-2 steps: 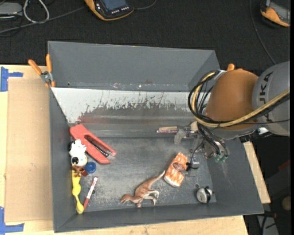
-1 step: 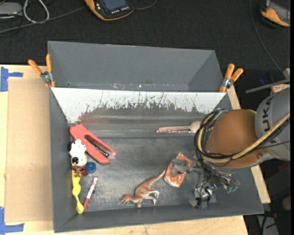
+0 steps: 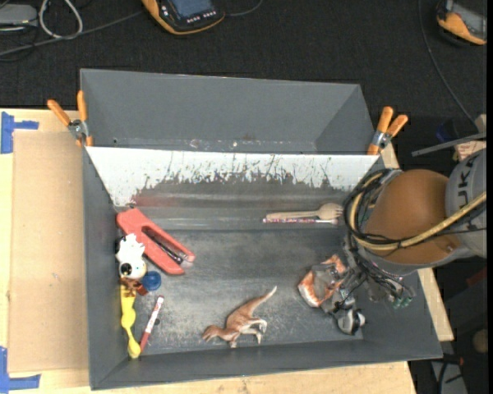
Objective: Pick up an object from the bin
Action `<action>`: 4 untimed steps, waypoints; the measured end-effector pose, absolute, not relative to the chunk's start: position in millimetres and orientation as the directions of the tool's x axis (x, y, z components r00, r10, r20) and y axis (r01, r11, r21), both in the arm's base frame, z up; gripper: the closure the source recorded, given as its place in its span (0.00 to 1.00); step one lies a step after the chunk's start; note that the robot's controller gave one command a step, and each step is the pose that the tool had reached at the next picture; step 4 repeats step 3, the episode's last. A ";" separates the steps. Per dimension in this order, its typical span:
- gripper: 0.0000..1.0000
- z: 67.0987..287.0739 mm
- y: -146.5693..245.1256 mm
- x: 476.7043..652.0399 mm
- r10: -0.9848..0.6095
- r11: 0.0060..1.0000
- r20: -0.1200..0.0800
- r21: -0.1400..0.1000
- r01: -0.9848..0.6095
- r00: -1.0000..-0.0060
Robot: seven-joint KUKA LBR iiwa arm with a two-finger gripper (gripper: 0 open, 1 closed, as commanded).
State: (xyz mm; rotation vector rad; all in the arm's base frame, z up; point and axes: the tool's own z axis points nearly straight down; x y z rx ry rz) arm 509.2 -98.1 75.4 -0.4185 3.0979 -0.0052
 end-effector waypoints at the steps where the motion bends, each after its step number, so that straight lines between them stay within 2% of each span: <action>1: 1.00 75.4 -98.0 509.2 -0.266 0.964 -0.015 -0.005 -0.266 -0.964; 2: 1.00 145.1 -105.2 503.1 -0.257 0.966 -0.021 -0.008 -0.257 -0.966; 3: 1.00 226.5 -103.8 506.8 -0.277 0.961 -0.007 0.001 -0.277 -0.961; 4: 1.00 226.5 -103.8 506.8 -0.277 0.961 -0.007 0.001 -0.277 -0.961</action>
Offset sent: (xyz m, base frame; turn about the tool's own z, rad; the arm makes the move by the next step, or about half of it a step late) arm -0.0076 -0.0074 0.0665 0.0062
